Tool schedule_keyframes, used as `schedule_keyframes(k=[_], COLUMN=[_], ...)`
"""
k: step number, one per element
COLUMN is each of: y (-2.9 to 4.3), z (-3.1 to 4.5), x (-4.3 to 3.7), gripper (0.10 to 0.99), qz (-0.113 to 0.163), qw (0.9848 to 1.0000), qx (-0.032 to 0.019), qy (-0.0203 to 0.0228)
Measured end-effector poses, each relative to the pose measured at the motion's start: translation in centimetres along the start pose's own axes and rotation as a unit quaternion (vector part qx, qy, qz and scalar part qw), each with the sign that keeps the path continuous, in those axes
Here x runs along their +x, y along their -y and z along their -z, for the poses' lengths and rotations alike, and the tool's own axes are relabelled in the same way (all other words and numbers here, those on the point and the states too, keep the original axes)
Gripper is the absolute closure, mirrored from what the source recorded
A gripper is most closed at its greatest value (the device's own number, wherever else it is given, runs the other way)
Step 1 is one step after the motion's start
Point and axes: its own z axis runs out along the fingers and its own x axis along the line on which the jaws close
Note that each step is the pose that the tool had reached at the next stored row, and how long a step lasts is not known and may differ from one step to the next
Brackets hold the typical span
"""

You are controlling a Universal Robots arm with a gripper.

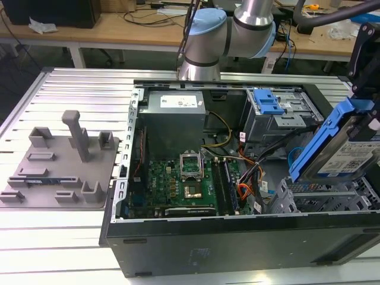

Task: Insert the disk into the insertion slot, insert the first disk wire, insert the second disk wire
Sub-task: 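Insert the disk into the insertion slot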

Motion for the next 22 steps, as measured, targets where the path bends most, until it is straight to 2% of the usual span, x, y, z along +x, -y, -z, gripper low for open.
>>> schedule_keyframes(k=[16,22], y=[0.06,0.08], z=[-1.04,-1.82], x=[0.31,0.47], gripper=[0.722,0.722], qz=[0.000,0.000], qw=[1.0000,1.0000], qx=[0.0000,0.0000], qy=[0.0000,0.0001])
